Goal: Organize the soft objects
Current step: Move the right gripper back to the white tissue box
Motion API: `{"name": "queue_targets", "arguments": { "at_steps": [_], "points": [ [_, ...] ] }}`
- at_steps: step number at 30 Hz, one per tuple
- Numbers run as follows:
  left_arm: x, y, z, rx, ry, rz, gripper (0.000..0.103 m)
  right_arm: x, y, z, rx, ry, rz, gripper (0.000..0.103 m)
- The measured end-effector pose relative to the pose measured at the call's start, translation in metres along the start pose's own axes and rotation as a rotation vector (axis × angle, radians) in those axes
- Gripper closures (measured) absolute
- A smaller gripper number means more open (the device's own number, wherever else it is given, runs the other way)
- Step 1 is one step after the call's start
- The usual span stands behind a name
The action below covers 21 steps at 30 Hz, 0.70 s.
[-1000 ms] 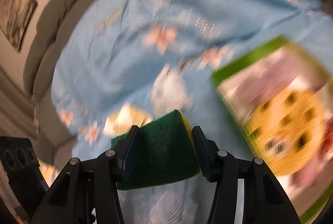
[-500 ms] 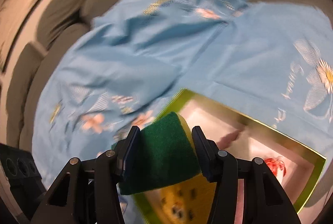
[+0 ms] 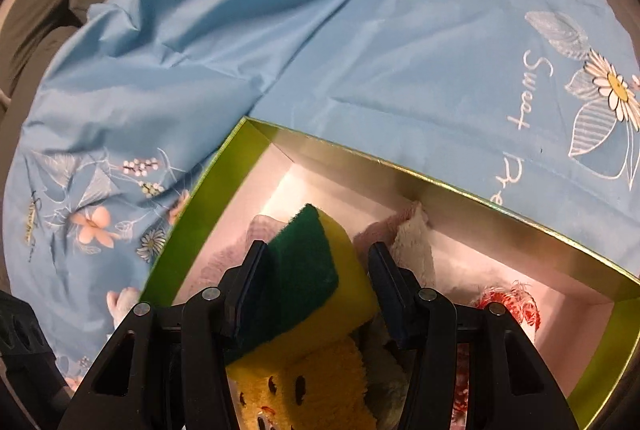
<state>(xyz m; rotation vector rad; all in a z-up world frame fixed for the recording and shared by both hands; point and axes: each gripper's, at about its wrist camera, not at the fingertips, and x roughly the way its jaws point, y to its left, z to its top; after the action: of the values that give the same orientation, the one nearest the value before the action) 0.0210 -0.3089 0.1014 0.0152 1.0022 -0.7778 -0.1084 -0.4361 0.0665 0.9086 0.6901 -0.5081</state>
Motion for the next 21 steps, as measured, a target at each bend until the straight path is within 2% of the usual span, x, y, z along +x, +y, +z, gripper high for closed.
{"name": "queue_targets", "arguments": {
  "at_steps": [2,3,5,6,8,11,16,19,21],
  "points": [
    [-0.01,0.0,-0.002,-0.001,-0.022,0.004,0.047,-0.009,0.002,-0.001,-0.011,-0.027,0.01,0.042],
    [-0.02,0.002,-0.004,0.0,-0.042,0.008,0.043,-0.014,0.003,-0.001,-0.018,-0.042,0.016,0.039],
    [-0.037,0.006,-0.009,-0.002,-0.068,0.008,0.035,-0.026,0.006,-0.003,-0.033,-0.086,0.027,0.026],
    [-0.047,0.009,-0.012,-0.005,-0.081,0.005,0.034,-0.033,0.007,-0.006,-0.045,-0.111,0.035,0.024],
    [-0.067,0.017,-0.02,-0.021,-0.113,0.01,0.023,-0.044,0.011,-0.01,-0.066,-0.156,0.04,0.021],
    [-0.095,0.032,-0.036,-0.049,-0.159,0.047,0.016,-0.056,0.02,-0.019,-0.111,-0.203,0.016,0.017],
    [-0.147,0.075,-0.08,-0.127,-0.236,0.159,0.015,-0.069,0.039,-0.036,-0.2,-0.239,0.014,0.016],
    [-0.177,0.113,-0.111,-0.203,-0.266,0.244,0.015,-0.074,0.051,-0.046,-0.248,-0.241,0.023,0.016],
    [-0.198,0.142,-0.135,-0.284,-0.299,0.329,0.015,-0.079,0.068,-0.058,-0.297,-0.257,-0.013,0.016]
  ]
}}
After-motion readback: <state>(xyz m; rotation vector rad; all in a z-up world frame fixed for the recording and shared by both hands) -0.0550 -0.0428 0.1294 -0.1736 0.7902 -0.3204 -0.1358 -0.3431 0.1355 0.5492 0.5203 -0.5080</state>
